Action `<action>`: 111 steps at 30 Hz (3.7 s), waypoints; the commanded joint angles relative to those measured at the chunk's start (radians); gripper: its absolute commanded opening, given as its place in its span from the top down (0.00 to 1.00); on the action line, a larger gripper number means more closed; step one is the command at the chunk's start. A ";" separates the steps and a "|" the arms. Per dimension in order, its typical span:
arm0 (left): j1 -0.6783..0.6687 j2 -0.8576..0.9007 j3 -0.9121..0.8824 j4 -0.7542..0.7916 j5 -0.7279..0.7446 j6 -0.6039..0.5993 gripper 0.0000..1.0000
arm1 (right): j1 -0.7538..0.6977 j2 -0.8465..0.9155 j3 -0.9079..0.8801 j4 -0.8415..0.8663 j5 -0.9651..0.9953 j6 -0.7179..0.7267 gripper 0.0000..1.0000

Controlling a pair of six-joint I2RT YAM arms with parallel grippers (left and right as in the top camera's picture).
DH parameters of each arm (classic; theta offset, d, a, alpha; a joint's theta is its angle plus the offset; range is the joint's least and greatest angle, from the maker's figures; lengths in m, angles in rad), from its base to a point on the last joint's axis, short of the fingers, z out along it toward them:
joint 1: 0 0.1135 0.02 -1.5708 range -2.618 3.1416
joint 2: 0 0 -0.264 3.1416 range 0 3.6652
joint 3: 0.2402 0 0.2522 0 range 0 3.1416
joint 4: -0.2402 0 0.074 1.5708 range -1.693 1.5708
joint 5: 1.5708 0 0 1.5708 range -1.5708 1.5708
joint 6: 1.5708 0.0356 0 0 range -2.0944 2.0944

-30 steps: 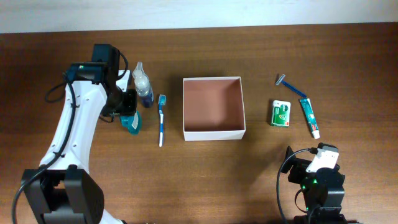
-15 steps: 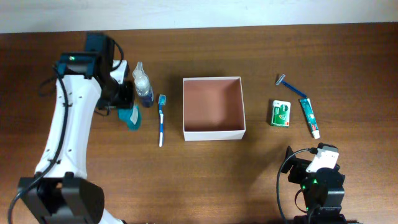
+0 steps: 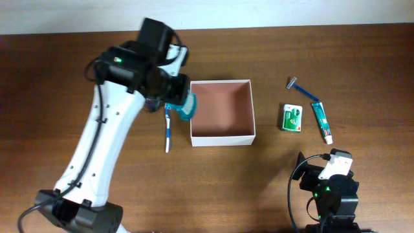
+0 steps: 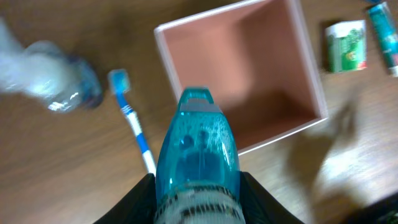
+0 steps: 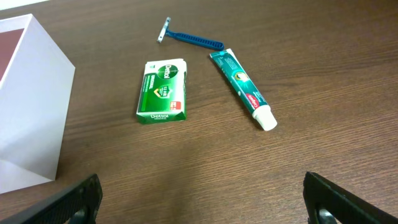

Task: Pack container
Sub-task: 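Lift the mouthwash bottle and carry it right over the pink box, then lower the mouthwash bottle into the box and open the left gripper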

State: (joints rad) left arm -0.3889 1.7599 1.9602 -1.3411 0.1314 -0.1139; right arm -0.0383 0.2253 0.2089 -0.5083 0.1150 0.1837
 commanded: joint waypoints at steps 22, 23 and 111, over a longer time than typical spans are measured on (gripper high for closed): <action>-0.112 0.159 0.031 0.188 -0.016 -0.167 0.67 | 0.004 -0.007 -0.003 0.003 0.013 0.005 0.01; -0.113 0.166 0.031 0.192 -0.016 -0.166 0.67 | 0.004 -0.007 -0.003 0.003 0.013 0.005 0.01; -0.112 0.306 0.030 0.289 -0.286 -0.286 0.67 | 0.004 -0.007 -0.003 0.003 0.013 0.005 0.01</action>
State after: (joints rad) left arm -0.4984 2.0686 1.9617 -1.0599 -0.1326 -0.3866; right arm -0.0383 0.2253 0.2089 -0.5083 0.1150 0.1837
